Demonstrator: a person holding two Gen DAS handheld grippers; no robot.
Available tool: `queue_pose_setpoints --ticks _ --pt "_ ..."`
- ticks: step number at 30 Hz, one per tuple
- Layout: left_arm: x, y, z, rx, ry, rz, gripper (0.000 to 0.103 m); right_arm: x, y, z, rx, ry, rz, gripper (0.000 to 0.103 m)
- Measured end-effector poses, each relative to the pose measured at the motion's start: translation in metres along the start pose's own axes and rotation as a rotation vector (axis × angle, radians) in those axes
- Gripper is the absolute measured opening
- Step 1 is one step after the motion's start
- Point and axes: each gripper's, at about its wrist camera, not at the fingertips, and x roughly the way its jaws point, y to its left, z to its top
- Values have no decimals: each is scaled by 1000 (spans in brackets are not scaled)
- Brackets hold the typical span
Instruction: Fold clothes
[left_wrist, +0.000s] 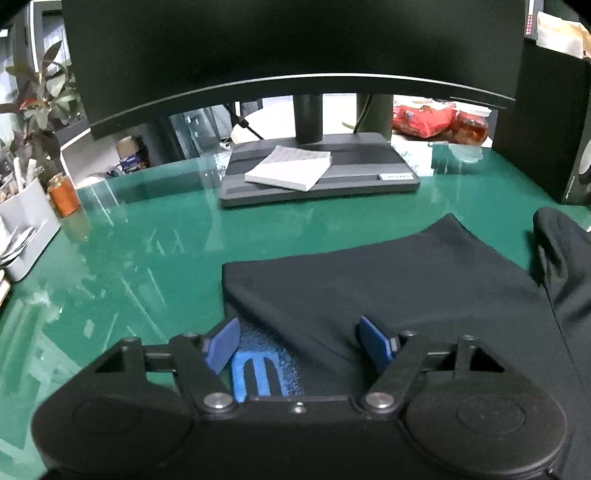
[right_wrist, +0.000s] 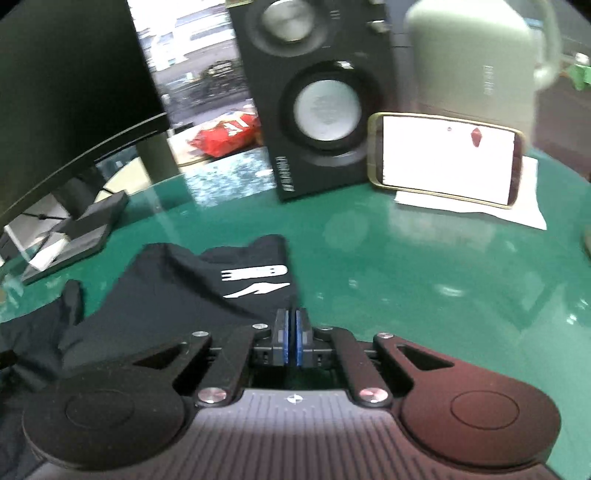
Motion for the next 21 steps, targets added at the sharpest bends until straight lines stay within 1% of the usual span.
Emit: queue_pose_setpoints --ticks 1,2,3,4,5,6,7,9,11,13,14,15,16,18,19,21 --pt "-2 0 1 11 12 9 72 -3 -5 0 17 -8 3 3" --pt "-6 0 4 25 6 31 72 -6 -10 0 34 -21 9 4" --pt "-14 -1 8 35 -30 53 75 -10 -14 2 45 -39 27 8" --pt "-24 -3 12 32 -85 50 85 -12 -16 4 48 -50 44 9" --pt "-31 -4 16 26 -121 39 94 -14 -16 7 43 -57 59 9" --pt "-33 -7 20 24 -138 14 96 -15 -15 11 31 -65 77 9" --pt "-37 -12 25 23 -163 -29 97 -15 -12 14 21 -69 88 9" --pt "-35 -35 40 44 -178 -153 97 -10 -2 19 -18 -70 124 9" --pt "-27 -52 46 68 -160 -217 97 -2 9 22 -53 -54 149 9" --pt "-8 -81 53 118 -114 -291 97 7 19 23 -83 -32 170 9" --pt "2 -94 55 146 -89 -305 97 10 24 22 -99 -27 174 11" --pt "9 -105 56 169 -68 -321 97 15 30 21 -127 -23 172 16" --pt "15 -114 55 188 -52 -340 97 18 34 20 -144 -21 167 19" --pt "21 -126 52 209 -28 -356 97 23 41 20 -171 -24 160 33" --pt "24 -131 50 216 -17 -361 97 25 45 20 -190 -26 159 36" --pt "29 -141 45 235 -3 -361 97 29 55 21 -237 -33 161 37"
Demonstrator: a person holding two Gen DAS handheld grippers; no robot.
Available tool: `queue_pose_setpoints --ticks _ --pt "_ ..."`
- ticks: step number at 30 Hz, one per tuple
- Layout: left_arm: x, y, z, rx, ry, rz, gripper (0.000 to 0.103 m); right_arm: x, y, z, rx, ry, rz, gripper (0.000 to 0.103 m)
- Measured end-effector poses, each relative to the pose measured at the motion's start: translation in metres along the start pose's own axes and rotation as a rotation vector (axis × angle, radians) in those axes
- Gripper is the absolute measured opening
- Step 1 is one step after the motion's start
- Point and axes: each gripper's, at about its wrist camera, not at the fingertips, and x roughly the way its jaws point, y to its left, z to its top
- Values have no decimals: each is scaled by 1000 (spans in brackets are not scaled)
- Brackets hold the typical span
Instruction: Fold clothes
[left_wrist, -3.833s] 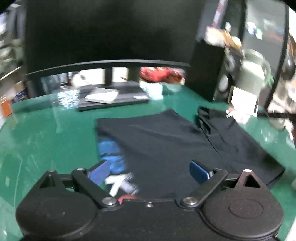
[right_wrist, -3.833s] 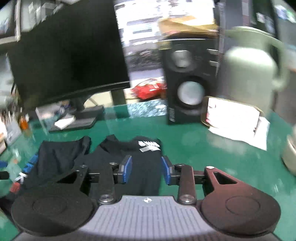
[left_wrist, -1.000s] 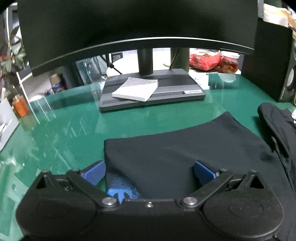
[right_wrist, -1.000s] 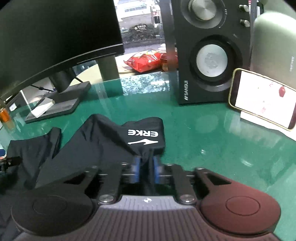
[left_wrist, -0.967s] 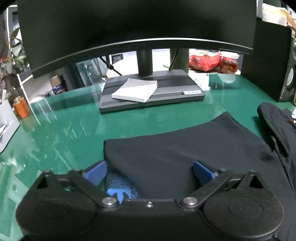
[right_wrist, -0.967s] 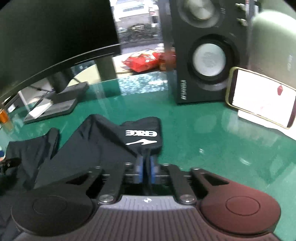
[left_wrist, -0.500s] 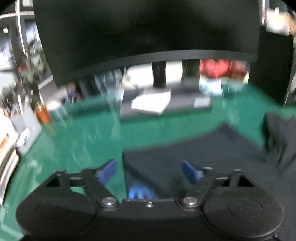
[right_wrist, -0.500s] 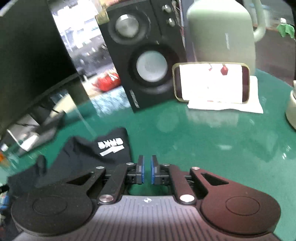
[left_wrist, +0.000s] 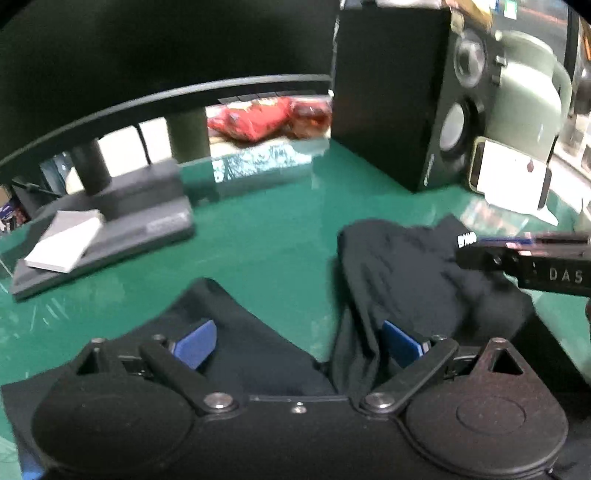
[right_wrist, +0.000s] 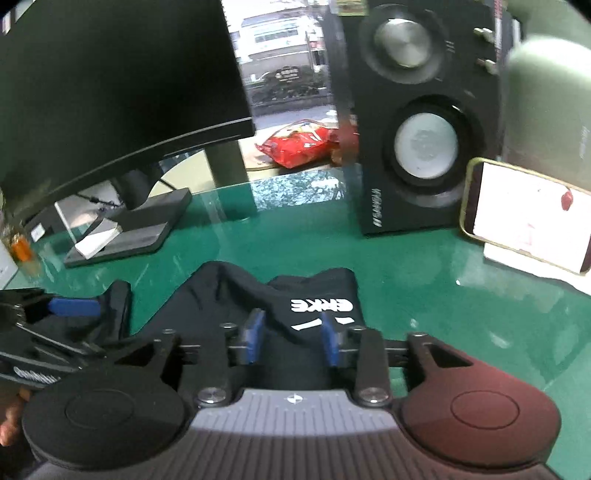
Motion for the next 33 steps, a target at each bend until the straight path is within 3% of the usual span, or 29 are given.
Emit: queue_pose_setpoints --ticks 7,22,29,33 --pt "10 -8 -6 6 -1 4 102 22 25 7 -100 22 12 37" --pt "9 -8 -6 3 -12 12 103 3 -3 -9 -91 62 -107 30" --pt "5 -9 -5 3 -8 7 103 -8 0 -12 -110 101 -58 48" --pt "-13 -22 -8 71 -46 -65 103 -12 0 -7 -90 86 -41 49"
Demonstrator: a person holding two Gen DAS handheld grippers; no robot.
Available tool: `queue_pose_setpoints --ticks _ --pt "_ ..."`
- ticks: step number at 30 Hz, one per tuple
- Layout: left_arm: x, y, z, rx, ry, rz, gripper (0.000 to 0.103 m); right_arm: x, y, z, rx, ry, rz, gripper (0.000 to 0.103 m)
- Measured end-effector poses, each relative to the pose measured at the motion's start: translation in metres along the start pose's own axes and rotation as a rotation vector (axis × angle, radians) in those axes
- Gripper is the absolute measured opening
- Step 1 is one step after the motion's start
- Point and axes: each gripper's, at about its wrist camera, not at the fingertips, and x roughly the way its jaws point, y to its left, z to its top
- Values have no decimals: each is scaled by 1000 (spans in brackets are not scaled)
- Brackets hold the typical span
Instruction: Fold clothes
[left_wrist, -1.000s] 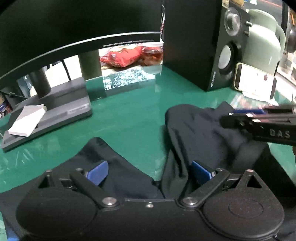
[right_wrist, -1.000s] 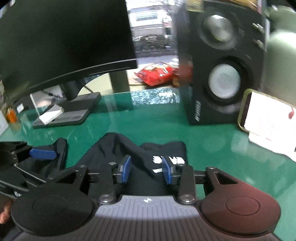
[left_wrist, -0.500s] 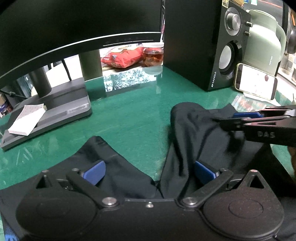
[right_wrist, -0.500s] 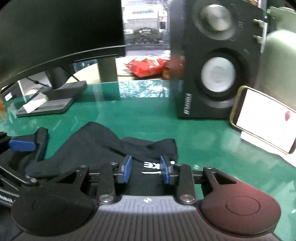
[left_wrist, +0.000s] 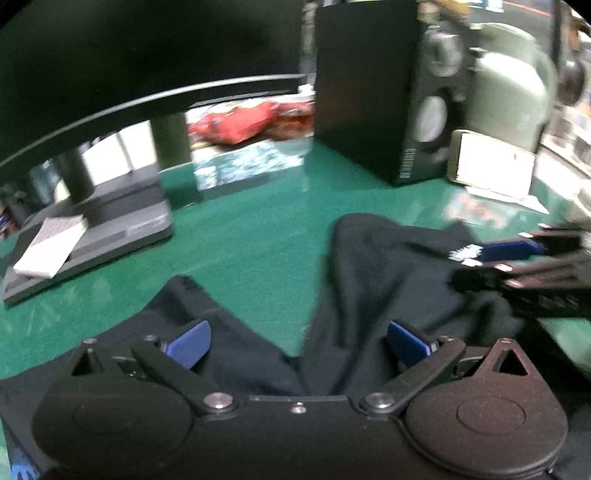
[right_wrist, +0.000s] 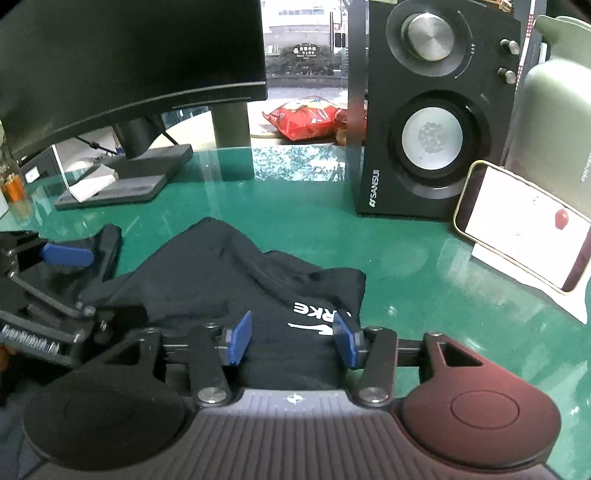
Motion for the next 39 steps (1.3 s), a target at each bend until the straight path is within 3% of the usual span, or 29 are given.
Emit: queue_pose_setpoints --ticks 7,11,14,19,22,26,27,29,32,36,39 --pt "-7 -30 -8 96 17 -177 103 -5 -5 7 22 -23 16 48" --pt "-4 -45 -15 167 26 -160 103 -15 -22 24 66 -92 21 48" --pt "-2 -51 -19 195 32 -156 103 -10 -29 42 65 -97 67 48" --pt "1 -51 -23 184 17 -164 103 14 -8 62 -43 -57 182 48" --pt "1 -52 -23 184 15 -164 103 36 18 71 -123 -33 198 48" --pt "1 -53 -23 186 12 -164 103 70 50 75 -249 78 167 47" --pt "1 -53 -24 186 11 -164 103 74 55 74 -270 93 157 35" --pt "-1 -53 -25 186 8 -165 103 74 62 73 -306 101 156 0" --pt "-1 -52 -25 186 3 -166 103 57 68 72 -361 8 160 0" --pt "-2 -52 -28 184 -8 -167 103 16 66 69 -379 -301 319 0" --pt "-2 -51 -28 180 -12 -165 103 27 59 76 -325 -291 284 3"
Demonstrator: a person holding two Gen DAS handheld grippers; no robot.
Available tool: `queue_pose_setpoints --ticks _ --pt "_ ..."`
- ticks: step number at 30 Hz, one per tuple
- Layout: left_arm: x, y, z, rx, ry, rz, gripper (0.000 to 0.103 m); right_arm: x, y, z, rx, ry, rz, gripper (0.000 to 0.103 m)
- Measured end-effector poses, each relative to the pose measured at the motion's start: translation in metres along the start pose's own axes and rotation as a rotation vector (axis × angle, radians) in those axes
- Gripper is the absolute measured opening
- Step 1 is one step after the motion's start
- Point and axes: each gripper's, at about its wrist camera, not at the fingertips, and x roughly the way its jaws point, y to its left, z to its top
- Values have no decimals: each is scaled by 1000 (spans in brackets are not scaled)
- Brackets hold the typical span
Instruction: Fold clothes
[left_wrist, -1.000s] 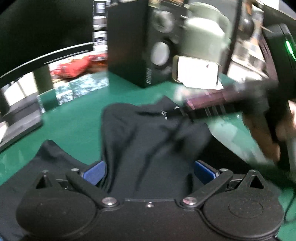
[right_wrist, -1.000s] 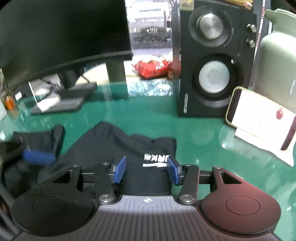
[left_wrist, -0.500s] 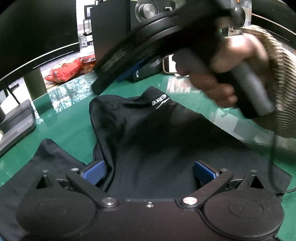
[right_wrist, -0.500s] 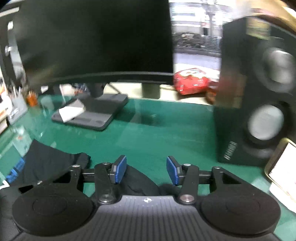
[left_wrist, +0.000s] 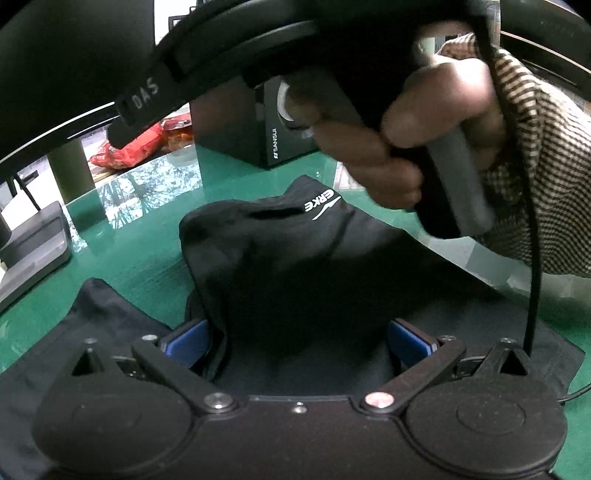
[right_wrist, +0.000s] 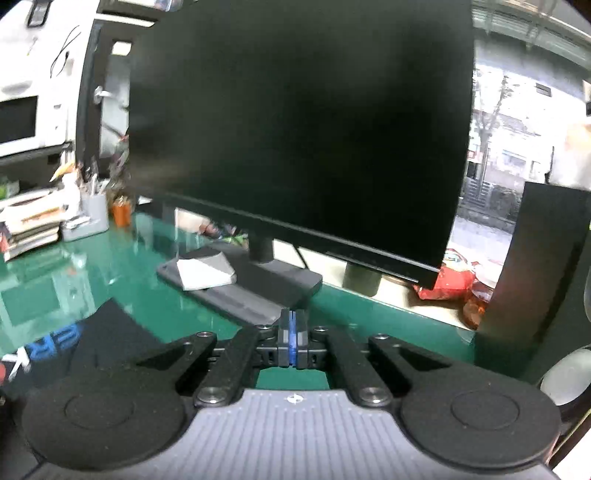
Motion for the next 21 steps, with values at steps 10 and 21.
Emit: queue_pose_setpoints --ticks 10,21 --pt "-12 66 24 -237 -66 41 103 -44 -90 -61 450 203 -207 41" --pt "43 76 54 -257 -38 -52 102 -44 -80 -92 438 210 -190 23"
